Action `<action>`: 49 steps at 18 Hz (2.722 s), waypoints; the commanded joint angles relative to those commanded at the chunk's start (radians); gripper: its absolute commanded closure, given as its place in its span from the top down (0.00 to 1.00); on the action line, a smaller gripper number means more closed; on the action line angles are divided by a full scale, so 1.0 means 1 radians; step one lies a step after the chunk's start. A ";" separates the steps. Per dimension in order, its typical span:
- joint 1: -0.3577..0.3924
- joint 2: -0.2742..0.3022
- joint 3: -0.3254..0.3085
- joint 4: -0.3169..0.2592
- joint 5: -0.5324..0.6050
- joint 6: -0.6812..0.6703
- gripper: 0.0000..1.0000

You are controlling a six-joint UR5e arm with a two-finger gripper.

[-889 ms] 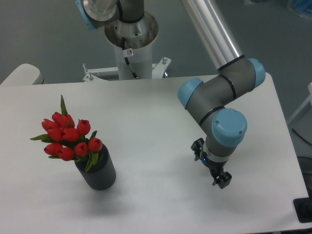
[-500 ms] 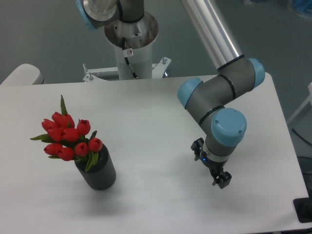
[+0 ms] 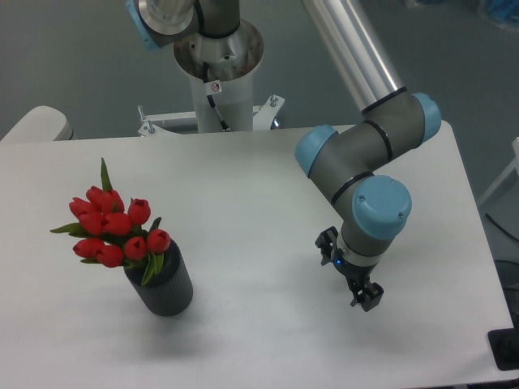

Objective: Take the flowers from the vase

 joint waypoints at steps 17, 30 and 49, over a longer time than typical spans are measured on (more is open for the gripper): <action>-0.041 0.252 -0.278 0.011 -0.655 -0.140 1.00; -0.124 0.307 -0.384 0.106 -0.796 -0.129 1.00; -0.166 0.192 -0.381 0.170 -0.996 -0.126 1.00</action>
